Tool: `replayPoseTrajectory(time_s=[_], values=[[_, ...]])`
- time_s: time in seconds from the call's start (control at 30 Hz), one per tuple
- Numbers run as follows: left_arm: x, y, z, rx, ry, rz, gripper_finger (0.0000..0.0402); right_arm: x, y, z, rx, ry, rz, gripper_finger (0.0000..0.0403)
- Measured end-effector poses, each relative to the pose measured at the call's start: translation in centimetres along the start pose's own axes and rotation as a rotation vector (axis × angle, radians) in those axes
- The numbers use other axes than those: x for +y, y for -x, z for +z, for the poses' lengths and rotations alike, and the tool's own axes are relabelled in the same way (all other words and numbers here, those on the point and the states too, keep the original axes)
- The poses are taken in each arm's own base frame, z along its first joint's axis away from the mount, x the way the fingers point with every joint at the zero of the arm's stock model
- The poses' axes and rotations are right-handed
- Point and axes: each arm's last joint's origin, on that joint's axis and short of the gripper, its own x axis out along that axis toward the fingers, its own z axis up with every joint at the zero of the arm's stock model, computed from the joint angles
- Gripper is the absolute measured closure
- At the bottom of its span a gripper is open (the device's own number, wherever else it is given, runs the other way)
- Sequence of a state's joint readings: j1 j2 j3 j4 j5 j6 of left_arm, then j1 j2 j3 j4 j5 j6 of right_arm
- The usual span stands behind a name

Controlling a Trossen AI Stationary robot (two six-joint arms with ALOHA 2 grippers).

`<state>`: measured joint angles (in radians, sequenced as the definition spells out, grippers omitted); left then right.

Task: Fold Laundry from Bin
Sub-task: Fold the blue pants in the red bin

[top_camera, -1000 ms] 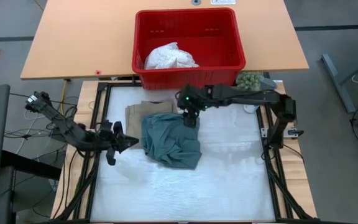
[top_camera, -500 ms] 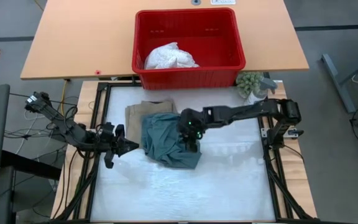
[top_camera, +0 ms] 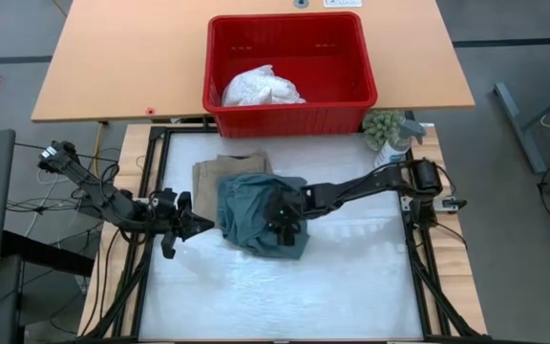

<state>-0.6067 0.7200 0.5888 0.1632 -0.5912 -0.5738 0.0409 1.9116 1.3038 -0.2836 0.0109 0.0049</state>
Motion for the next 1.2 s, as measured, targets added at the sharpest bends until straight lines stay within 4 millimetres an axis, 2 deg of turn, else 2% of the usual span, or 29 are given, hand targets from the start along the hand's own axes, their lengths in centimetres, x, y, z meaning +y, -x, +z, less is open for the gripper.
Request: replayPoseTrajectory(time_s=[0.17, 0.27, 0.37, 0.5, 0.57, 0.73, 1.03, 1.2], values=[[0.1, 0.0, -0.1, 0.007, 0.003, 0.006, 0.0401, -0.5, -0.3, 0.2, -0.019, -0.03, -0.026, 0.0209], [0.1, 0.0, -0.1, 0.012, 0.005, 0.01, 0.0401, -0.6, 0.3, 0.5, -0.04, -0.032, -0.039, 0.0227], [0.1, 0.0, -0.1, 0.012, 0.005, 0.011, 0.0401, -0.5, 0.7, 1.1, -0.055, -0.033, -0.041, 0.0274], [0.1, 0.0, -0.2, 0.013, 0.001, 0.013, 0.0401, 0.0, 0.7, 1.4, -0.078, -0.024, -0.004, 0.0363], [0.2, 0.0, -0.2, 0.02, -0.004, 0.018, 0.0401, 0.3, 0.7, 1.4, -0.078, -0.02, 0.004, 0.0387], [0.3, 0.0, -0.4, 0.037, -0.017, 0.028, 0.0401, 1.4, 1.0, 1.7, -0.079, -0.088, 0.04, 0.0377], [0.3, 0.0, -0.5, 0.04, -0.019, 0.03, 0.0401, 4.6, 3.2, 5.2, -0.202, -0.043, 0.109, 0.0381], [0.3, 0.0, -0.5, 0.038, -0.019, 0.035, 0.0401, 5.3, 3.2, 5.3, -0.207, -0.033, 0.119, 0.0372]])
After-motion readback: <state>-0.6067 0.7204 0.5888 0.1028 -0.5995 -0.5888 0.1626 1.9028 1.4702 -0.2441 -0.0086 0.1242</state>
